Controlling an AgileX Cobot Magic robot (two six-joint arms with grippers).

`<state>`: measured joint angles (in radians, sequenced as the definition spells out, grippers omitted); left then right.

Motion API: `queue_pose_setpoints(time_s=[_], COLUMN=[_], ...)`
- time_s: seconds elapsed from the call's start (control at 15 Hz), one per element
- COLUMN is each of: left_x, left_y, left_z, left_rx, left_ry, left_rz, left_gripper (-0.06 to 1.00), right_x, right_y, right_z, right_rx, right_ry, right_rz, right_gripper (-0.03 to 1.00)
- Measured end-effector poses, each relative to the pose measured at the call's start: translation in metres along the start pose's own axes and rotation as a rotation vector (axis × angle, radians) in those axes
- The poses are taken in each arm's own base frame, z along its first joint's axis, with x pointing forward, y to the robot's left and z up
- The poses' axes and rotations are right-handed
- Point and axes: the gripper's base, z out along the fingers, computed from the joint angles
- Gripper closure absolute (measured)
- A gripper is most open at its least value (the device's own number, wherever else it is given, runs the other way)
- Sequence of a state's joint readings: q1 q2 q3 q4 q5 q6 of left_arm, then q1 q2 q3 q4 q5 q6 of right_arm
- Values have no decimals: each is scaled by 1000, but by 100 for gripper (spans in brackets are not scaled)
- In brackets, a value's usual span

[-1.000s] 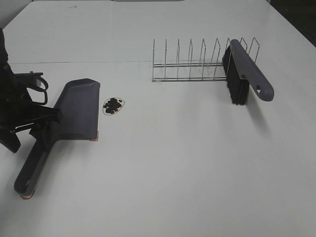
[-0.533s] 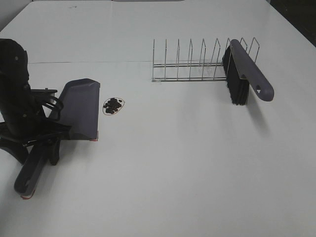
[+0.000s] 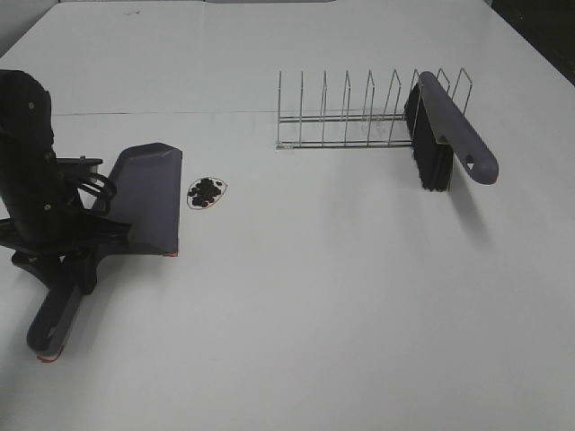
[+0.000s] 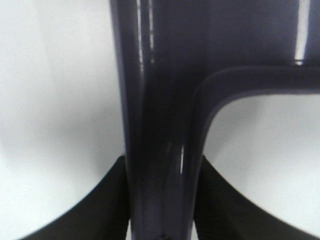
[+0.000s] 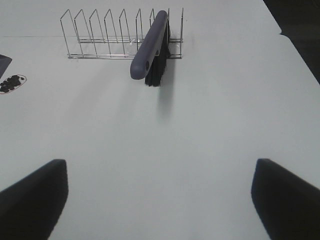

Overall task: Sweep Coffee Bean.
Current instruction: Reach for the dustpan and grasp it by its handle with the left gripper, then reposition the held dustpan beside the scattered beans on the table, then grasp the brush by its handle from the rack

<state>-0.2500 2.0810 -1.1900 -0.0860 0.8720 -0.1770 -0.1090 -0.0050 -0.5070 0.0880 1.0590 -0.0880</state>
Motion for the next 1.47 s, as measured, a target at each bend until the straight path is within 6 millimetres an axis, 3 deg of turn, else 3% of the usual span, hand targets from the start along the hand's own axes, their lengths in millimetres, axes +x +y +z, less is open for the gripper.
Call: queue_pose_setpoints(time_s=[0.47,0.8,1.33,1.47], left_x=[0,1,1,1], left_y=[-1,-1,0,0], left_z=[-3,-40,-42,-42], left_rx=[7,28,16,15], left_ry=[-12,-155,-155,-154], left_rz=[-44,-51,-51,-50], left_gripper=[62,62,62,62], right_x=[0,0,-1,-18], right_y=[0,0,0,-1], right_z=[0,0,0,4], right_rx=[-1,-1,-4,2], right_ry=[0,0,-4,-47], right_rz=[0,0,2,6], right_gripper=[11,11,11,11])
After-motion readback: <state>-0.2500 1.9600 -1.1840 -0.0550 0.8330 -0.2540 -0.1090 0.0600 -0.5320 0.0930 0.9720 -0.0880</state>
